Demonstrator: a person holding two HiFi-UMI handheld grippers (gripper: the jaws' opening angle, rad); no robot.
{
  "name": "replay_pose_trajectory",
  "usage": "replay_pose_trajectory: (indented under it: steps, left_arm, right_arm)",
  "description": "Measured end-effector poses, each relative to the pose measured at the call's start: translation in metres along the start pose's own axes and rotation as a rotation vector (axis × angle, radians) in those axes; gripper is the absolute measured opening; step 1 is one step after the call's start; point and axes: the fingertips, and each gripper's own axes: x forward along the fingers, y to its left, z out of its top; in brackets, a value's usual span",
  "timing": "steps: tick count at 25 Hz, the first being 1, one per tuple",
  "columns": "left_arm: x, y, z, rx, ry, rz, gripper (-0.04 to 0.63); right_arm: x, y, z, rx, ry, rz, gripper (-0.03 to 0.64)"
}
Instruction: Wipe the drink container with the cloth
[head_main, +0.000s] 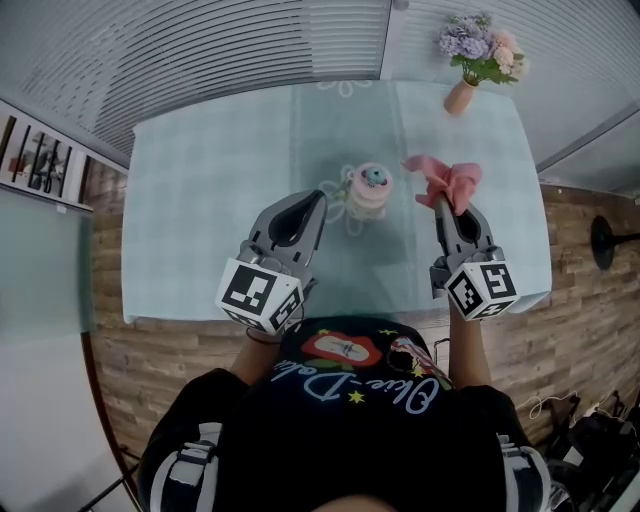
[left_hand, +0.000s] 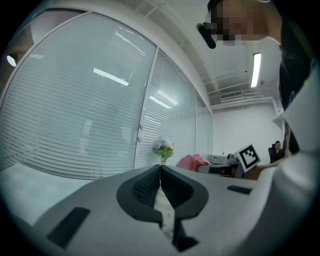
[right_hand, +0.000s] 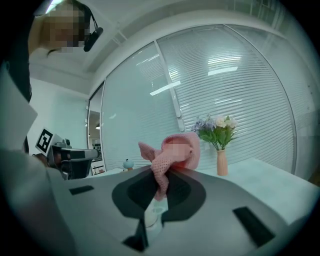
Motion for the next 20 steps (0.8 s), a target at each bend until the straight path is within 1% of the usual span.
replay_pose_trajectory:
  steps: [9,20]
  left_arm:
    - [-0.001,0.0,-0.001,-0.001,-0.003,-0.009,0.005]
    - [-0.002,0.004,-0.001,-0.012,-0.002,-0.012,0.005]
  right_arm:
    - [-0.003,0.007,0.01,-0.009,-0.023,0.008,0.017]
    - [-0.001,0.01,0.017,-0.037,-0.028,0.006,0.017]
